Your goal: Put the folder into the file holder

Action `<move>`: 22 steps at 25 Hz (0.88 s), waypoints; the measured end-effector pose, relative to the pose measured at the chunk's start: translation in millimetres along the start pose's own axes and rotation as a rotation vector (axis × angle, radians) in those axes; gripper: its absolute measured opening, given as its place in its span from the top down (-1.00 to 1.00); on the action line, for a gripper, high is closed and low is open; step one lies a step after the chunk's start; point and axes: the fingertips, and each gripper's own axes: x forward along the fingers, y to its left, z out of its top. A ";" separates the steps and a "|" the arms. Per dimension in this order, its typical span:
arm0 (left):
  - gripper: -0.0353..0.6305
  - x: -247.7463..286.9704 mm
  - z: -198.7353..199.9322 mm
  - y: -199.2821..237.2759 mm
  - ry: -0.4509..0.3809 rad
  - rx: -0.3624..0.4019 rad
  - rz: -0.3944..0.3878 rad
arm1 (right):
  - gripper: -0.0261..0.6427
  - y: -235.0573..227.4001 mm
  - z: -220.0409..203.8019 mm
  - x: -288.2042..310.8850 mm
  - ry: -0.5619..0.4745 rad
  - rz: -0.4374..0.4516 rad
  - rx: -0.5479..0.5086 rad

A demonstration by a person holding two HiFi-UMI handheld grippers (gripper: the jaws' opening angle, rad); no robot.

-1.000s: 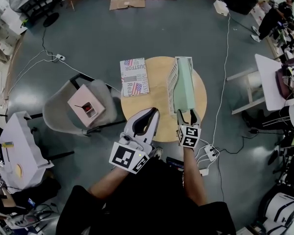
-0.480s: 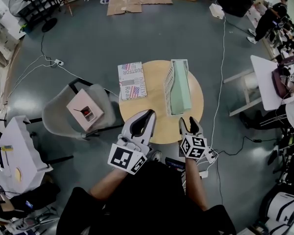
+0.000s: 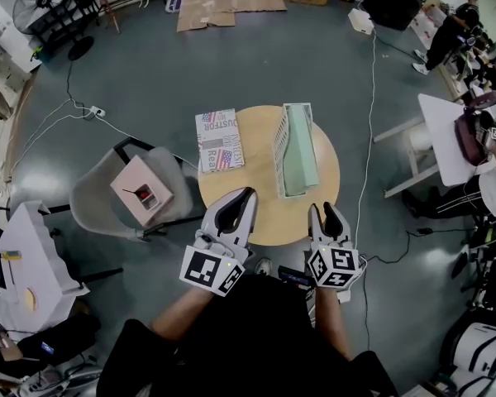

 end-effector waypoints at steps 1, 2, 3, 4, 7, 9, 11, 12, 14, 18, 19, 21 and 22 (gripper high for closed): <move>0.83 -0.1 0.7 0.0 -0.002 0.001 0.002 | 0.56 1.2 6.3 -4.7 -0.014 0.000 0.000; 0.83 0.1 1.4 -0.1 -0.004 0.002 0.004 | 0.58 2.3 12.6 -9.3 -0.028 0.000 0.000; 0.83 0.5 2.0 -0.3 -0.006 0.002 0.006 | 0.61 3.1 18.9 -13.8 -0.043 -0.001 0.001; 0.83 1.0 2.2 -0.8 -0.006 0.002 0.008 | 0.65 3.6 25.0 -18.1 -0.059 -0.002 0.003; 0.83 1.9 -0.8 -4.2 -0.001 0.001 0.004 | 0.75 5.9 41.1 -31.0 -0.108 -0.009 0.007; 0.83 1.2 -3.4 -6.6 0.004 0.001 -0.003 | 0.78 10.3 49.8 -38.9 -0.136 -0.006 0.005; 0.83 0.8 -5.3 -8.5 0.009 0.000 -0.008 | 0.81 14.8 57.4 -46.1 -0.159 0.000 0.005; 0.83 0.8 -6.3 -9.4 0.012 -0.001 -0.010 | 0.83 16.4 60.3 -49.3 -0.169 0.003 0.005; 0.83 1.3 -8.1 -10.4 0.018 -0.004 -0.012 | 0.86 18.2 63.2 -53.5 -0.182 0.007 0.005; 0.83 1.4 -9.9 -10.4 0.021 -0.007 -0.012 | 0.89 20.6 62.7 -54.4 -0.188 0.000 0.000; 0.83 1.3 -10.1 -10.4 0.022 -0.008 -0.012 | 0.91 21.0 62.0 -54.3 -0.186 -0.003 -0.004; 0.83 1.3 -10.1 -10.2 0.021 -0.008 -0.012 | 0.93 21.5 60.4 -53.6 -0.180 -0.006 -0.005; 0.83 1.3 -9.9 -9.8 0.021 -0.008 -0.011 | 0.93 21.8 59.9 -53.0 -0.178 -0.006 -0.005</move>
